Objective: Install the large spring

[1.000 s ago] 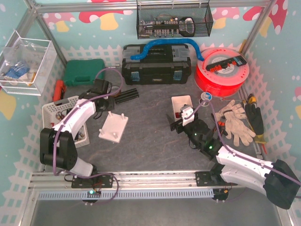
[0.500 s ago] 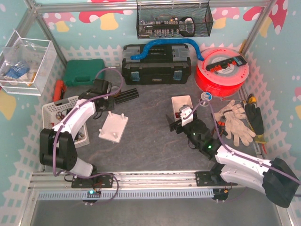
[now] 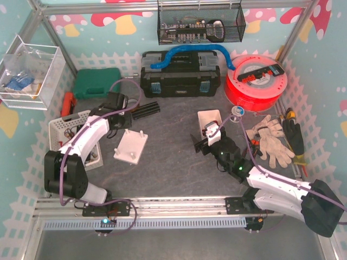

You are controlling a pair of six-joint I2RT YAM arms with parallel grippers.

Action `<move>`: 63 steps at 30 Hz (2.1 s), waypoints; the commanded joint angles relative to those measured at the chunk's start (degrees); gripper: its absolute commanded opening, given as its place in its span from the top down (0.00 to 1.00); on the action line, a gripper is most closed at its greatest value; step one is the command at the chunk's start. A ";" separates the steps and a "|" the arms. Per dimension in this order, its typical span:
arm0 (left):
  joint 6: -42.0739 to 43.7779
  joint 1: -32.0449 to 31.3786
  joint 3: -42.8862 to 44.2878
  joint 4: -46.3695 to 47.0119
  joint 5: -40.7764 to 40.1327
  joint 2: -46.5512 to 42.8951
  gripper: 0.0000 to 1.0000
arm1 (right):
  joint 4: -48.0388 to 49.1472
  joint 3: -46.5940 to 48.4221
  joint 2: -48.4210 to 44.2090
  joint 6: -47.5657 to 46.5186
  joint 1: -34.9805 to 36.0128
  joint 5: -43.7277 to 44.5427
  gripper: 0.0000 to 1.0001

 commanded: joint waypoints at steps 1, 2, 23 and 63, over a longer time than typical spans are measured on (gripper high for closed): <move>1.14 0.59 -0.85 -0.08 -0.65 -0.73 1.00 | -0.32 1.63 0.12 0.15 0.01 -0.41 0.01; 1.08 0.59 -0.97 -0.04 -0.46 -0.47 1.00 | -0.36 1.66 0.04 0.16 0.05 -0.45 0.01; 0.42 2.07 -0.81 1.99 1.97 5.13 0.80 | -0.29 1.53 -0.28 0.16 0.05 -0.39 0.01; -6.96 -21.07 -18.12 46.65 5.55 -16.39 0.01 | -37.27 27.11 20.60 13.85 -21.99 -7.98 0.42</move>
